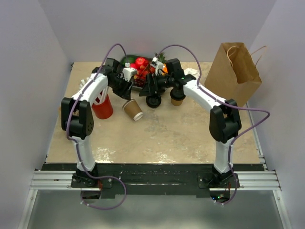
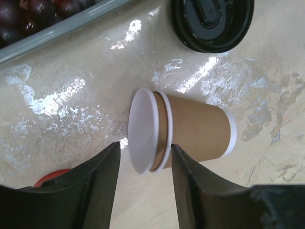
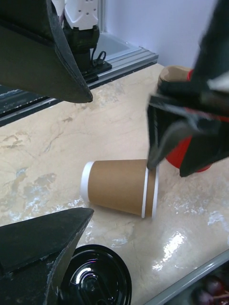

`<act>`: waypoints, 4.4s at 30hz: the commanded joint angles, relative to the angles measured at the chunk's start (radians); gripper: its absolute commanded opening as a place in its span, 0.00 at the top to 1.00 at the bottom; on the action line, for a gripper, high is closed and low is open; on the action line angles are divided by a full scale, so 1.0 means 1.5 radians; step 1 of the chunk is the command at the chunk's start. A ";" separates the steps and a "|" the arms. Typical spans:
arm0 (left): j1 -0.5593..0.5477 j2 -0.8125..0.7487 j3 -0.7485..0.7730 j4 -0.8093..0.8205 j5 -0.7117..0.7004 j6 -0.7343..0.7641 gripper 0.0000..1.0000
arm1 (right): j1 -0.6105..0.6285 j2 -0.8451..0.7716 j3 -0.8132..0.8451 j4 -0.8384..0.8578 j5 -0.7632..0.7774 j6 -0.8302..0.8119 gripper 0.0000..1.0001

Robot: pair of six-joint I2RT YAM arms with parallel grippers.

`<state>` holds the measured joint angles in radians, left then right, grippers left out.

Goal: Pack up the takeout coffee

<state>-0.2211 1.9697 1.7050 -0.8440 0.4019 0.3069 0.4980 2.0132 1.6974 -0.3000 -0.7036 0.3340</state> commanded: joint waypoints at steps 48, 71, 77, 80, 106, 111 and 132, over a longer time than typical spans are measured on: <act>0.037 0.060 0.021 -0.158 0.305 0.067 1.00 | -0.001 -0.038 -0.051 -0.012 0.017 -0.074 0.05; 0.014 -0.056 -0.052 -0.154 0.356 0.085 1.00 | 0.018 -0.084 -0.150 -0.025 0.023 -0.122 0.05; -0.007 -0.093 -0.067 -0.136 0.318 0.089 1.00 | 0.033 -0.084 -0.158 0.007 -0.008 -0.091 0.04; -0.017 -0.102 -0.080 -0.137 0.309 0.094 1.00 | 0.037 -0.079 -0.155 0.009 0.001 -0.088 0.04; -0.058 -0.142 -0.151 -0.150 0.316 0.166 0.73 | 0.043 -0.079 -0.187 0.004 0.019 -0.092 0.04; -0.060 -0.142 -0.170 -0.118 0.306 0.148 0.72 | 0.044 -0.079 -0.187 0.003 0.019 -0.092 0.04; -0.071 -0.129 -0.176 -0.088 0.299 0.111 1.00 | 0.051 -0.071 -0.183 0.009 0.017 -0.088 0.02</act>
<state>-0.3168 1.7840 1.4422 -1.0233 0.8333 0.4957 0.5598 1.9419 1.4147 -0.3149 -0.6750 0.2085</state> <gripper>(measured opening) 0.032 0.979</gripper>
